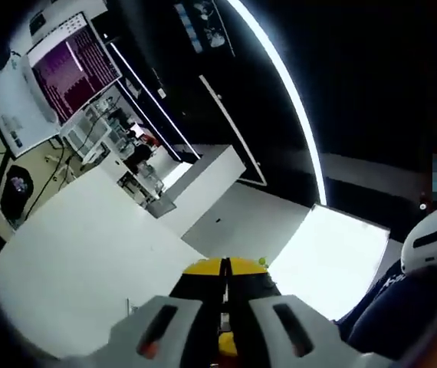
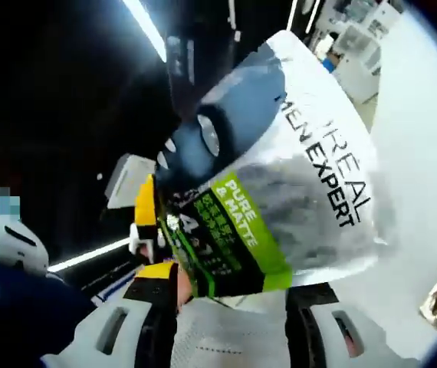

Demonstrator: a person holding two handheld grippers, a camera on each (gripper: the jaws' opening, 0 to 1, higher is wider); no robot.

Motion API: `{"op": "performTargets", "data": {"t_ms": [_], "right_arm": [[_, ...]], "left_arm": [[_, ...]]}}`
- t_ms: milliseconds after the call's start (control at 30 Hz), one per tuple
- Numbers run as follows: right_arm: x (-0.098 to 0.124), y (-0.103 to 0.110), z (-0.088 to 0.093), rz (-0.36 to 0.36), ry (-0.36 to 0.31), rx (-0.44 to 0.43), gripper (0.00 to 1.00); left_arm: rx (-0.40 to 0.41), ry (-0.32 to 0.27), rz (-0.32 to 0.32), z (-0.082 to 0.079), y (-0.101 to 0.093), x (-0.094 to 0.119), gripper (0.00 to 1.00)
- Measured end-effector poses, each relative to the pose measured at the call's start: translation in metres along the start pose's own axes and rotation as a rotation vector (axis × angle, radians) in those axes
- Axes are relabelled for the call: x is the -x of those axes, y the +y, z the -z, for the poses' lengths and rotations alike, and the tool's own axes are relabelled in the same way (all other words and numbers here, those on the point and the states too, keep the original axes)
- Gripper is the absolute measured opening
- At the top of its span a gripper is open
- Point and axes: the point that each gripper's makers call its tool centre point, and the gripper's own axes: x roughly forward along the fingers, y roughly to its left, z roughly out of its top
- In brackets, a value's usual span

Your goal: Arrange the skincare products in the storage area until every visible bottle or jar stands upright without overlapping.

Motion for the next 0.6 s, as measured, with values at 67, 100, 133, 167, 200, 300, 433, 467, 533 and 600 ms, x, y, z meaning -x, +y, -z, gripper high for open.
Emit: {"op": "performTargets", "data": {"t_ms": [67, 100, 133, 167, 200, 300, 433, 467, 533, 600], "right_arm": [[0.007, -0.007, -0.014, 0.043, -0.045, 0.07, 0.41], [0.009, -0.007, -0.017, 0.048, -0.05, 0.073, 0.37], [0.012, -0.007, -0.022, 0.051, -0.073, 0.054, 0.32], [0.014, -0.007, -0.026, 0.052, -0.084, 0.038, 0.26], [0.015, -0.008, -0.03, 0.058, -0.101, 0.015, 0.21], [0.017, -0.01, -0.036, 0.068, -0.099, 0.005, 0.09], [0.02, -0.01, -0.034, 0.077, -0.063, 0.039, 0.0], [0.02, -0.005, -0.035, 0.053, -0.051, 0.06, 0.0], [0.02, 0.004, -0.032, 0.025, -0.016, 0.074, 0.0], [0.017, 0.009, -0.025, 0.012, 0.025, 0.118, 0.0]], "left_arm": [[-0.002, 0.018, -0.065, 0.001, 0.017, 0.01, 0.0], [-0.007, 0.024, -0.086, 0.003, 0.024, 0.015, 0.0], [-0.007, 0.027, -0.092, 0.003, 0.026, 0.017, 0.0], [-0.015, 0.04, -0.119, 0.006, 0.033, 0.021, 0.0], [-0.025, 0.049, -0.132, 0.008, 0.036, 0.023, 0.0], [-0.09, 0.131, -0.169, 0.025, 0.048, 0.029, 0.0], [-0.076, 0.149, -0.129, 0.032, 0.046, 0.03, 0.0], [-0.048, 0.149, -0.101, 0.032, 0.043, 0.03, 0.0], [0.025, 0.167, -0.062, 0.035, 0.039, 0.028, 0.08], [0.016, 0.173, -0.041, 0.035, 0.037, 0.026, 0.14]]}}
